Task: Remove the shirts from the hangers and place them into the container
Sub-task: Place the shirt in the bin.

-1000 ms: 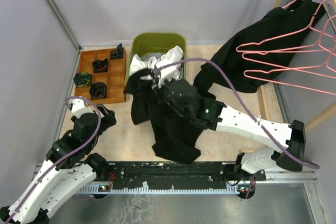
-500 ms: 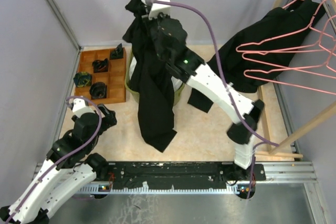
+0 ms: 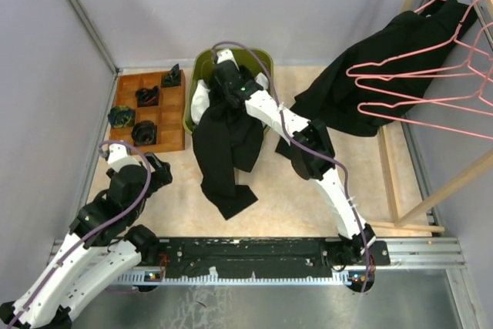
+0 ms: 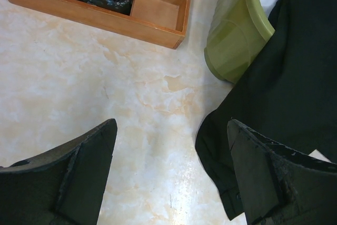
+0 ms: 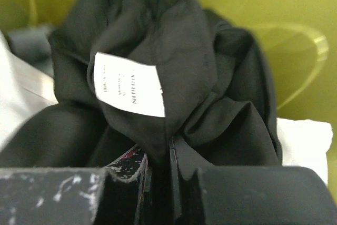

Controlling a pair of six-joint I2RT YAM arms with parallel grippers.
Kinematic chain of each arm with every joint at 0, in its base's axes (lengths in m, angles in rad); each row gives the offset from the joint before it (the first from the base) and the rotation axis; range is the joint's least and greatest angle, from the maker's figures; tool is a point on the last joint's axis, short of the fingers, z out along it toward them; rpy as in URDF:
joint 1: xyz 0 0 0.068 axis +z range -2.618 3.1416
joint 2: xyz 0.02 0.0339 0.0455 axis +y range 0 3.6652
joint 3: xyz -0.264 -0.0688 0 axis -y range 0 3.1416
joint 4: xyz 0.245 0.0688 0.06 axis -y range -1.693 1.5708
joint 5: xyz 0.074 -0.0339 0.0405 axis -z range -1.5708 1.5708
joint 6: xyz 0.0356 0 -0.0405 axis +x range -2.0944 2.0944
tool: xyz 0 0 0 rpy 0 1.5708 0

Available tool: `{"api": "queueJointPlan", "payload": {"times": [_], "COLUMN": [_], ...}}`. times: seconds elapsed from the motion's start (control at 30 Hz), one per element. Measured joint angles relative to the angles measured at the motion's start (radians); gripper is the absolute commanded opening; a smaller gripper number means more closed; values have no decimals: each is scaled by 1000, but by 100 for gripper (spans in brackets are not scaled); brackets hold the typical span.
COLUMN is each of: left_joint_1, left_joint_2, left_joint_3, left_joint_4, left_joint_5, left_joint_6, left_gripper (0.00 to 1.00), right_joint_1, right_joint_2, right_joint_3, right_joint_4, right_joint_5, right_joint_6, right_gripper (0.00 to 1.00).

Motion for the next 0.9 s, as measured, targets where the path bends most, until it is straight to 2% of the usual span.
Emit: {"api": "queueJointPlan", "payload": {"times": [0.17,0.3,0.37,0.47,0.67,0.9], "left_joint_1": [0,0,0,0,0,0], "left_joint_2": [3,3,3,3,5,11], "left_joint_3": [0,0,0,0,0,-1], "left_joint_4": [4,8,8,8,9,10], "left_joint_5": [3,8,10,11,11,12], "left_joint_6": [6,10,11,11,12,14], "left_gripper": [91,91,91,91,91,90], "right_joint_1": [-44,-56,-56,-56,-55,-1], "right_joint_2": [95,97,82,35,-210,-708], "right_joint_3": [31,66,69,69,18,-413], "right_joint_4": [-101,-139,-153,-180,-201,-33], "right_joint_5": [-97,-130,-142,-161,-245,-350], "right_joint_6": [57,77,72,55,35,36], "right_gripper": [24,42,57,75,88,94]}}
